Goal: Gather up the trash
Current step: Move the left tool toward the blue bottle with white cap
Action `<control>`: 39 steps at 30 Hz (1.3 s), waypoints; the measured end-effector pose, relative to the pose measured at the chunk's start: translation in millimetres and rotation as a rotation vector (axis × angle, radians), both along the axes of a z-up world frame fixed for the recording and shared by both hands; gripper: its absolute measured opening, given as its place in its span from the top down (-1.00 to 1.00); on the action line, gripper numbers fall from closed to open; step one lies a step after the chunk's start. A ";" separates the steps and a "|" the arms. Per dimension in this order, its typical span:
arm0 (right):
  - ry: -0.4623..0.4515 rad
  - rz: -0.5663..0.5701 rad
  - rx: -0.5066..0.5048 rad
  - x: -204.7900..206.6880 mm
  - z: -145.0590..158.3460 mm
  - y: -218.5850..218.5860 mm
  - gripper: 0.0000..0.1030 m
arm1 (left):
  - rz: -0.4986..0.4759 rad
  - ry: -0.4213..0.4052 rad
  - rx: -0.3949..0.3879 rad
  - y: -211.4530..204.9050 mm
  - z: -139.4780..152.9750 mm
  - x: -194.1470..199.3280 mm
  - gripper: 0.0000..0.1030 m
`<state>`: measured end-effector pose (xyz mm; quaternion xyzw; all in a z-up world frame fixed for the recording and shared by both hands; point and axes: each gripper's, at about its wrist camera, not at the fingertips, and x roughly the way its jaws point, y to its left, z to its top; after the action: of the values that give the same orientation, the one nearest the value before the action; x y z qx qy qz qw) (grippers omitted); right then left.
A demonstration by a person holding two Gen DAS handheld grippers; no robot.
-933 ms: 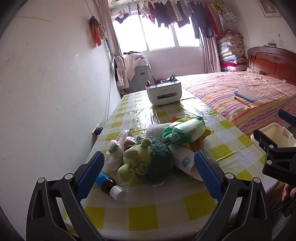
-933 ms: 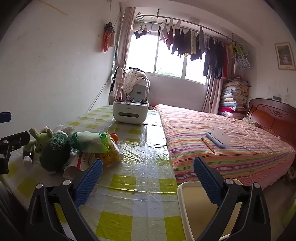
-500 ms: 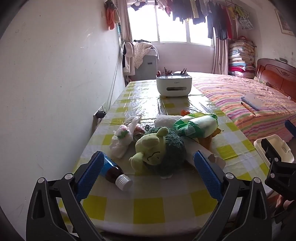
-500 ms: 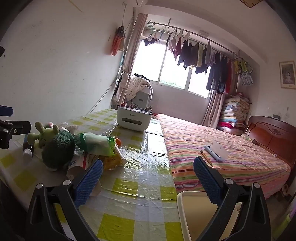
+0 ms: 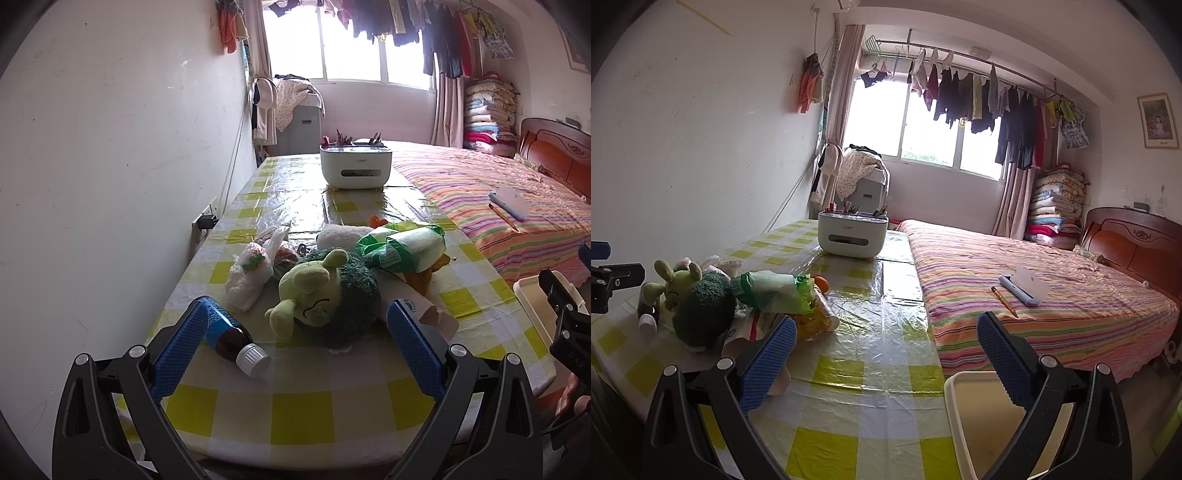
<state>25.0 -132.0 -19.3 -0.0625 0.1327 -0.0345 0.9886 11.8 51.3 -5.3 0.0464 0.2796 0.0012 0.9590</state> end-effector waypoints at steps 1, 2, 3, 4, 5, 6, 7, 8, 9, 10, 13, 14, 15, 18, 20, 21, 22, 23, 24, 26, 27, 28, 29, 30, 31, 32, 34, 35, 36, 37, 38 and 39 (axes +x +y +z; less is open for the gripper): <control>0.003 -0.001 0.007 -0.3 -1.7 -1.3 -0.85 | 0.001 0.000 0.000 0.4 -0.4 0.4 -0.86; 0.005 -0.003 0.013 1.2 -3.8 -2.0 -0.85 | 0.000 0.000 -0.001 0.7 -0.6 0.5 -0.86; 0.006 -0.003 0.020 1.2 -4.5 -3.2 -0.85 | 0.001 0.001 -0.001 0.8 -0.6 0.8 -0.86; 0.007 -0.003 0.024 1.2 -5.1 -4.0 -0.85 | 0.004 0.000 0.002 1.1 -0.8 1.0 -0.86; 0.008 -0.004 0.028 1.1 -5.9 -4.8 -0.85 | 0.006 0.000 0.003 1.2 -1.2 1.2 -0.86; 0.008 -0.006 0.030 1.0 -6.8 -5.7 -0.85 | 0.007 0.002 0.003 1.6 -1.6 1.6 -0.86; 0.010 -0.007 0.032 1.8 -8.5 -6.1 -0.85 | 0.010 0.004 0.003 2.1 -2.0 2.1 -0.86; 0.013 -0.007 0.035 2.1 -8.8 -6.6 -0.85 | 0.011 0.006 0.003 2.5 -2.4 2.4 -0.86; 0.015 -0.007 0.038 2.3 -9.1 -7.0 -0.85 | 0.011 0.007 0.002 2.7 -2.6 2.6 -0.86; 0.015 -0.006 0.041 2.0 -9.7 -7.2 -0.85 | 0.011 0.009 0.002 3.2 -2.8 2.8 -0.86; 0.017 -0.006 0.044 2.1 -10.6 -7.5 -0.85 | 0.012 0.010 0.001 3.3 -3.2 2.9 -0.86; 0.016 -0.007 0.045 1.9 -11.1 -7.4 -0.85 | 0.012 0.012 0.002 3.3 -3.4 2.9 -0.86; 0.016 -0.006 0.047 1.6 -11.2 -7.6 -0.85 | 0.015 0.013 0.005 3.3 -3.6 3.1 -0.86; 0.022 -0.006 0.049 2.7 -11.9 -7.5 -0.85 | 0.014 0.016 0.002 3.7 -3.9 3.5 -0.86; 0.022 -0.006 0.052 2.2 -11.3 -8.5 -0.85 | 0.017 0.015 0.004 3.8 -3.8 3.7 -0.86; 0.021 -0.005 0.056 1.9 -11.3 -8.8 -0.85 | 0.018 0.015 0.002 4.0 -3.7 3.6 -0.86; 0.022 -0.005 0.058 1.9 -11.2 -9.2 -0.85 | 0.017 0.017 0.000 4.6 -4.0 3.8 -0.86; 0.022 -0.007 0.059 1.9 -11.3 -9.4 -0.85 | 0.018 0.019 0.000 4.8 -4.2 3.9 -0.86; 0.023 -0.007 0.061 2.0 -11.3 -9.8 -0.85 | 0.021 0.021 0.001 5.2 -4.5 4.3 -0.86; 0.027 -0.005 0.068 2.4 -11.6 -10.8 -0.85 | 0.021 0.024 -0.001 5.7 -5.1 4.6 -0.86; 0.028 -0.006 0.070 2.8 -11.6 -10.8 -0.85 | 0.022 0.025 -0.002 6.0 -5.3 4.6 -0.86; 0.029 -0.006 0.071 2.8 -11.7 -11.0 -0.85 | 0.024 0.025 -0.002 6.5 -5.3 4.8 -0.86; 0.030 -0.006 0.075 2.8 -11.6 -11.5 -0.85 | 0.024 0.026 -0.003 6.7 -5.5 4.8 -0.86; 0.031 -0.005 0.079 2.9 -11.4 -12.0 -0.85 | 0.025 0.026 -0.003 6.8 -5.6 4.5 -0.86; 0.032 -0.005 0.082 3.0 -11.3 -12.3 -0.85 | 0.023 0.026 -0.002 6.6 -5.5 4.8 -0.86; 0.032 -0.006 0.084 2.9 -11.3 -12.8 -0.85 | 0.024 0.027 -0.002 6.9 -5.9 5.1 -0.86; 0.032 -0.006 0.091 2.7 -11.1 -14.0 -0.85 | 0.026 0.026 -0.001 7.8 -5.9 4.9 -0.86; 0.033 -0.006 0.094 3.4 -12.0 -14.3 -0.85 | 0.025 0.026 -0.002 8.0 -5.9 4.6 -0.86; 0.035 -0.005 0.099 3.6 -12.1 -14.8 -0.85 | 0.025 0.027 -0.002 8.5 -6.0 4.8 -0.86; 0.037 -0.005 0.101 3.9 -12.3 -15.2 -0.85 | 0.026 0.028 -0.001 8.6 -6.1 5.0 -0.86; 0.038 -0.007 0.102 4.2 -12.8 -15.2 -0.85 | 0.026 0.028 0.000 8.6 -6.2 4.7 -0.86; 0.039 -0.008 0.102 4.6 -13.0 -15.2 -0.85 | 0.025 0.028 0.000 8.6 -6.1 4.6 -0.86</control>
<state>29.6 -147.2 -32.4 -0.0122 0.1538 -0.0307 0.9876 16.4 60.0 -11.3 0.0427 0.2937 0.0125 0.9549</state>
